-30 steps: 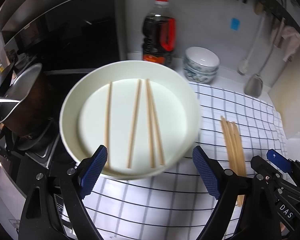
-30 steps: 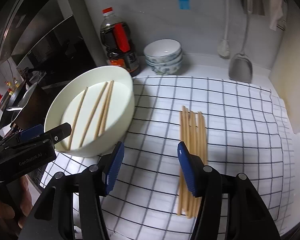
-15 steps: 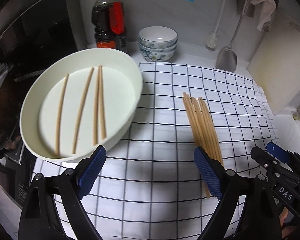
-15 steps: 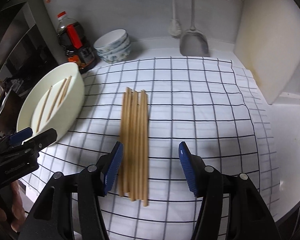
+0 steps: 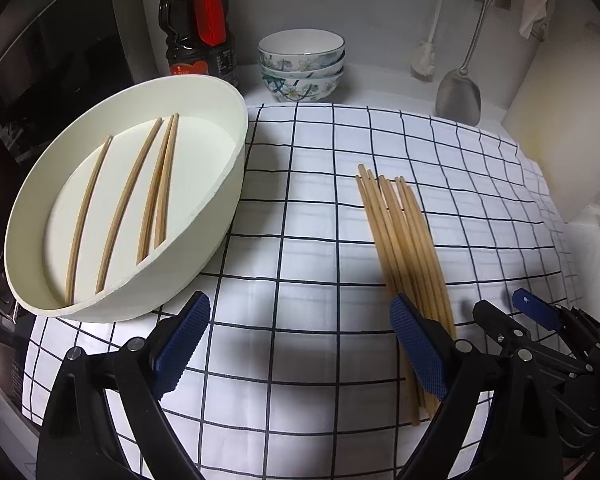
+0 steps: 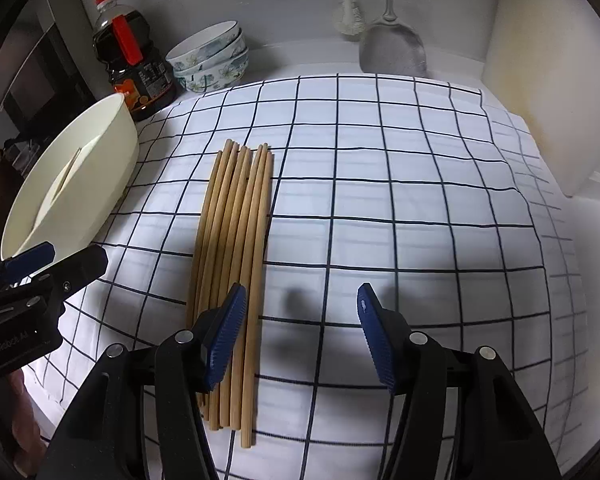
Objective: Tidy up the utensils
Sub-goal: 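Move both open tools back to the remaining chopsticks, then lower both tools around the next chopsticks in the row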
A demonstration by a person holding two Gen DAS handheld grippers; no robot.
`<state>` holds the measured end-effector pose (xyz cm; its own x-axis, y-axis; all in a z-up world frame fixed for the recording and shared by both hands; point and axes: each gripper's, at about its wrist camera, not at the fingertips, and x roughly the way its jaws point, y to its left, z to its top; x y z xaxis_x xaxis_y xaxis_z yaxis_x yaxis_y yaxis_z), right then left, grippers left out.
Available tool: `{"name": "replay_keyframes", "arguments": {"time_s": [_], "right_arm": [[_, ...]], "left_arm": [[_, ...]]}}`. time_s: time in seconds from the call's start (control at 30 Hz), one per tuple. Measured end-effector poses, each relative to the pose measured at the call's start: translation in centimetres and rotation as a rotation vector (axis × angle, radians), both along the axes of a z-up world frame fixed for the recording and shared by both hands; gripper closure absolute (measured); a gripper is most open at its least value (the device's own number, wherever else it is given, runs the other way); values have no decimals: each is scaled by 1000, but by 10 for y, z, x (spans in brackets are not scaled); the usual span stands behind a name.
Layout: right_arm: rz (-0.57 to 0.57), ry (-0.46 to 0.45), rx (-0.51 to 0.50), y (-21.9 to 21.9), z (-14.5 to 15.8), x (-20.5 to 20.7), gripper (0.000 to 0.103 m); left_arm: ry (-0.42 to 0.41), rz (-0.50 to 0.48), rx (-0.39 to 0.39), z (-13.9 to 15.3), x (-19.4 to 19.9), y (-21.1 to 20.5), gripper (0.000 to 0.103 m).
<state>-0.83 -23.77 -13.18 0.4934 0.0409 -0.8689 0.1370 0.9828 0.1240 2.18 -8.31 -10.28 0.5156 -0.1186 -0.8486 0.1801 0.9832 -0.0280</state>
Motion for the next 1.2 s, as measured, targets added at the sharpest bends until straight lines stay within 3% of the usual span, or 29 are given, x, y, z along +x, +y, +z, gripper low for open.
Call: {"name": "replay_keyframes", "arguments": {"time_s": [0.43,0.9,1.2], "right_arm": [[21,19,-19,4,-23,7,47],[77,10,-95,14,-25,5,48],[39,3,-119,-4,-28,11,48]], "left_arm": [[20,13,9,-14,0,-3,13],[37,4,21,-23,1,-11,13],[46,-6,25,-29,4,-18,13]]}}
